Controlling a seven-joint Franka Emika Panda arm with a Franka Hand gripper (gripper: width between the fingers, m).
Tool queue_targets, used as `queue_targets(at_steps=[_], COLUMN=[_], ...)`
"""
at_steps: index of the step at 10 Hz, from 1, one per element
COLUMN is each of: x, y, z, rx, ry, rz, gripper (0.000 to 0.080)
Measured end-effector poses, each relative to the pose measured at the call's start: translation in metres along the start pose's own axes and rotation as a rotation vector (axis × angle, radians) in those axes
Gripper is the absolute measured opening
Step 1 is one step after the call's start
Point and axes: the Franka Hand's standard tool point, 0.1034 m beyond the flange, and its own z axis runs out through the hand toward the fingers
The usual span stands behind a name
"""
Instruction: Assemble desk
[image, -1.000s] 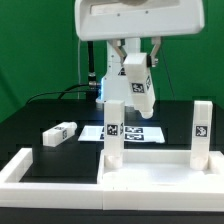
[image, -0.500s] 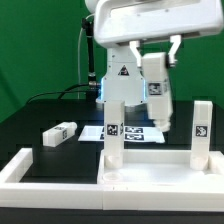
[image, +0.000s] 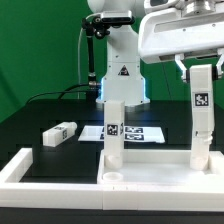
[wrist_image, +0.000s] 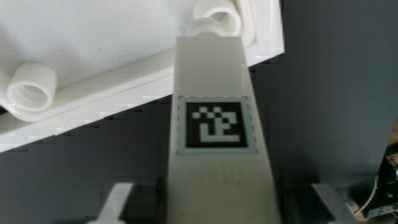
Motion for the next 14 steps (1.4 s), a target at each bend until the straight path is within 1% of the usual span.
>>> queue_targets(at_steps=[1,2,3,4,5,9,11,13,14], x=[0.003,0.012,0.019,0.019,0.014,0.012,0.002,-0.001,-0.001], y=[0.003,0.006,0.001,-0.002,-0.004,-0.003,-0.010,-0.020,-0.020], z=[0.002,0.009,0.017,0.023,0.024,0.026,0.034,0.043,0.045], rx=[-0.005,-0.019,-0.024,-0.025,-0.023,-0.025,-0.020,-0.015,-0.018], ry=[0.002,0.012,0.025,0.034,0.026,0.023,0.026,0.026,0.024], rz=[-0.071,-0.165,-0.250,-0.300,-0.293,-0.293,-0.312,-0.323,-0.323], gripper=[0.0290,0.0290,0.0290,0.0290,0.0290,0.0290,0.0290,0.0290,0.0290])
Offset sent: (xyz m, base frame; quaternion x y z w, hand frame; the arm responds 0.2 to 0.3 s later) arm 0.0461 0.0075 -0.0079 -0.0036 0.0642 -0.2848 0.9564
